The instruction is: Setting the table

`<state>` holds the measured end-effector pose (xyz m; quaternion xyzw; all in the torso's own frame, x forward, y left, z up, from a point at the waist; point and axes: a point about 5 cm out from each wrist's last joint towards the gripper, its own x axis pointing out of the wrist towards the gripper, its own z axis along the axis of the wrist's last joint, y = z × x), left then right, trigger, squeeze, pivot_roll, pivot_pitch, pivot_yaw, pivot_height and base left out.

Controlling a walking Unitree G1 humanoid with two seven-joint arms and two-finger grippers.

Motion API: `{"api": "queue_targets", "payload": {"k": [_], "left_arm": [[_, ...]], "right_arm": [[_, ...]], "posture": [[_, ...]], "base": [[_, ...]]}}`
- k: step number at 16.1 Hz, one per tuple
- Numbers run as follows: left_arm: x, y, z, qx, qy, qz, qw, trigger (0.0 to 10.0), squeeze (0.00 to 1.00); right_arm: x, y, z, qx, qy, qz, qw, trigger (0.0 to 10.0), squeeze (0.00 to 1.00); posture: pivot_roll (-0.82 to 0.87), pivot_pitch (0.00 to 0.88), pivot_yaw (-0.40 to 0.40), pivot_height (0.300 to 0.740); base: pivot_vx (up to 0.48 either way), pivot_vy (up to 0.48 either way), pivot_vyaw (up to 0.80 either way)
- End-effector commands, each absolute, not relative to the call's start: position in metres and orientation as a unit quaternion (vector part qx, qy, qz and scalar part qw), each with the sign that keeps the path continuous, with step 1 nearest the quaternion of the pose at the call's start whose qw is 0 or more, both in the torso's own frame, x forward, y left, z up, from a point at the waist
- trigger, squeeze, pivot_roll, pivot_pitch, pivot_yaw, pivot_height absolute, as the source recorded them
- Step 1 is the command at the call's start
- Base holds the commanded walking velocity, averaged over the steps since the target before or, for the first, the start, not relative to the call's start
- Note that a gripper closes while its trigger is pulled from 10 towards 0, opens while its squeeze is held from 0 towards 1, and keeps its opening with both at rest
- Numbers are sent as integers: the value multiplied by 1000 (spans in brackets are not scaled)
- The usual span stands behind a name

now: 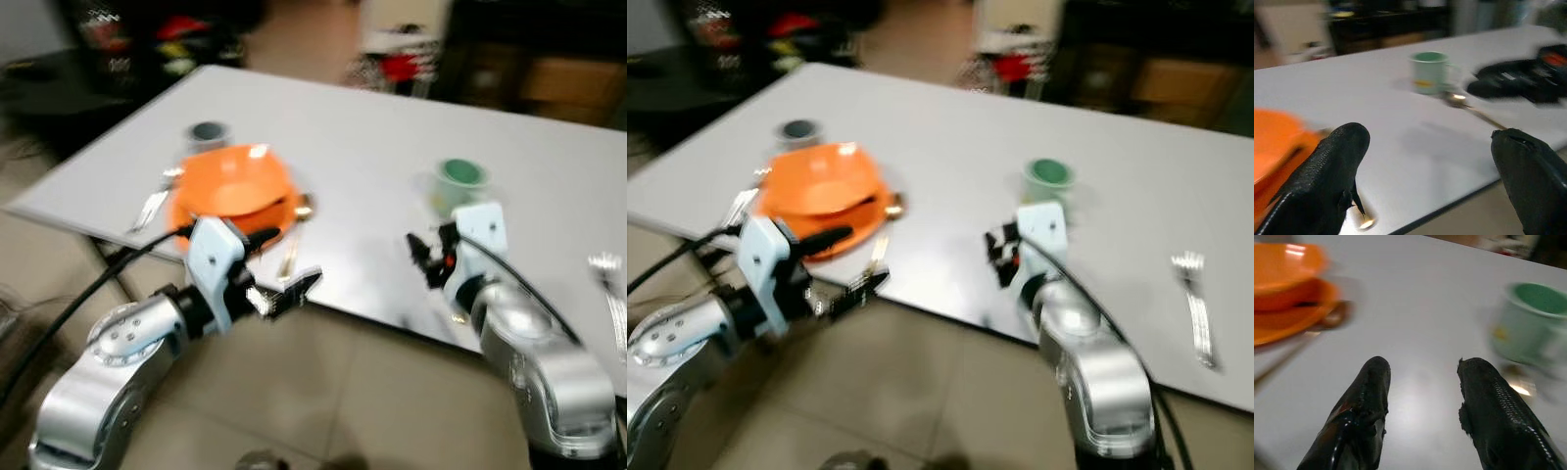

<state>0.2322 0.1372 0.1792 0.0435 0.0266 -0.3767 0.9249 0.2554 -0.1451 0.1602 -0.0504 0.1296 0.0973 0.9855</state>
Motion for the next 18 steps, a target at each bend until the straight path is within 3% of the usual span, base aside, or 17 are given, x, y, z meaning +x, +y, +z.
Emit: {"api": "queue_targets", "payload": {"k": [1,5,10,18], "left_arm": [[240,142,181,56,25,-329,942,10000,24],[253,153,178,71,19,-213,974,10000,27],[248,155,168,80,38,-185,979,10000,16],[250,155,165,82,38,-153,984,10000,24]], "right_arm": [[249,-144,172,-68,82,98,990,10000,1000],[237,-145,172,-105,21,83,991,10000,1000],[237,-146,172,-96,-15,75,992,10000,1000],[244,-139,164,-43,9,119,992,10000,1000]], "posture": [[43,0,73,740],[51,0,68,740],[68,0,38,740],[106,0,-3,740]], "base": [[0,0,800],[0,0,800],[0,0,800],[0,0,800]]}}
